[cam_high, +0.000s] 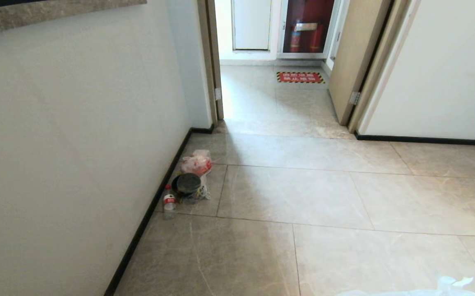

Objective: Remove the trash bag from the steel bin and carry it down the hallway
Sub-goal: Put the trash bag at the door

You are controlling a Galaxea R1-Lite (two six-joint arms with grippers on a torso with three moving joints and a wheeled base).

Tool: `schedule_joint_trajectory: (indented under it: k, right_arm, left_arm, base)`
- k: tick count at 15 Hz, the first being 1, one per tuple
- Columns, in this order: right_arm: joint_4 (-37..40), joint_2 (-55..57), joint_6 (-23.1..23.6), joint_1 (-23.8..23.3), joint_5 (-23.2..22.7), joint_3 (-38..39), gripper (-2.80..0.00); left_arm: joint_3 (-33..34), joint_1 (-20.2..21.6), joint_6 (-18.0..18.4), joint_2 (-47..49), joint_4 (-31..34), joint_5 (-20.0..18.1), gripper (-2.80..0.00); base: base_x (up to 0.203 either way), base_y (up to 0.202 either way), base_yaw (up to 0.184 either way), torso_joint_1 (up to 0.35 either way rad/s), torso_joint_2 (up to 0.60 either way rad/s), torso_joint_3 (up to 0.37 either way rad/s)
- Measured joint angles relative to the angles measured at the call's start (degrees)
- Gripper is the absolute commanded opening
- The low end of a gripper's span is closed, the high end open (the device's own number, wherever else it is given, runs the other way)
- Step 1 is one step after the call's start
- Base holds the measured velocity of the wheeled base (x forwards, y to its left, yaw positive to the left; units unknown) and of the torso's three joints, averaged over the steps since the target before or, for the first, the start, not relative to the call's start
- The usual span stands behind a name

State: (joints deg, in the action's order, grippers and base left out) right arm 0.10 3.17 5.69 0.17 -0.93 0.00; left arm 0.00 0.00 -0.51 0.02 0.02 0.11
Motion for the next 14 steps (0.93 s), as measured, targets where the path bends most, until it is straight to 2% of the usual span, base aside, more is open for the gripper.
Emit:
schedule_joint_trajectory:
  k: [10,14]
  right_arm:
    - [0.0,0.0,0.0,0.0,0.0,0.0,-2.80]
    - [0.0,0.0,0.0,0.0,0.0,0.0,-2.80]
  left_arm:
    - [0.0,0.0,0.1,0.0,-0.1,0.0,-2.80]
    - [0.0,0.0,0.2,0.0,-0.1,0.0,-2.80]
  base:
    - [0.191,0.000,0.000,0.001,0.00,0.003]
    - [0.024,0.000,0.001,0.001,0.00,0.001]
